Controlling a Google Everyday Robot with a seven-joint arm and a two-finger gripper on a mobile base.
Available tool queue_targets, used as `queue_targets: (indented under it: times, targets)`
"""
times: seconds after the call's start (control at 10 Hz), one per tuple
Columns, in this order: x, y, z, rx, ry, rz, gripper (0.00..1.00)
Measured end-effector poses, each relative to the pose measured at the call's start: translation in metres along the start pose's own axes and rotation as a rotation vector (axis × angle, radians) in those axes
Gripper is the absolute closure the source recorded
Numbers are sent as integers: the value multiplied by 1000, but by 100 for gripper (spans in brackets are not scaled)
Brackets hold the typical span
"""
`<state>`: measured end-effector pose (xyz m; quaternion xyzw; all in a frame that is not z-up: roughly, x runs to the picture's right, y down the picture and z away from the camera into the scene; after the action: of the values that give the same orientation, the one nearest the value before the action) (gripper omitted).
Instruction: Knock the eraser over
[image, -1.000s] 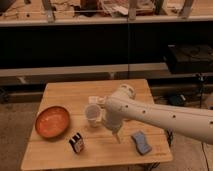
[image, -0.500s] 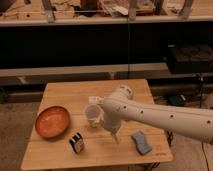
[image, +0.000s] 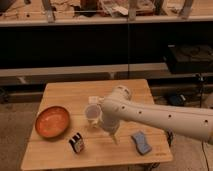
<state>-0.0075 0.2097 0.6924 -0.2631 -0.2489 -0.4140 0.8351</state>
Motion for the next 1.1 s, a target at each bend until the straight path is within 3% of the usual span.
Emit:
queue_targets:
  times: [1.1]
  targets:
    - [-19, -14, 6, 7, -14, -49, 20]
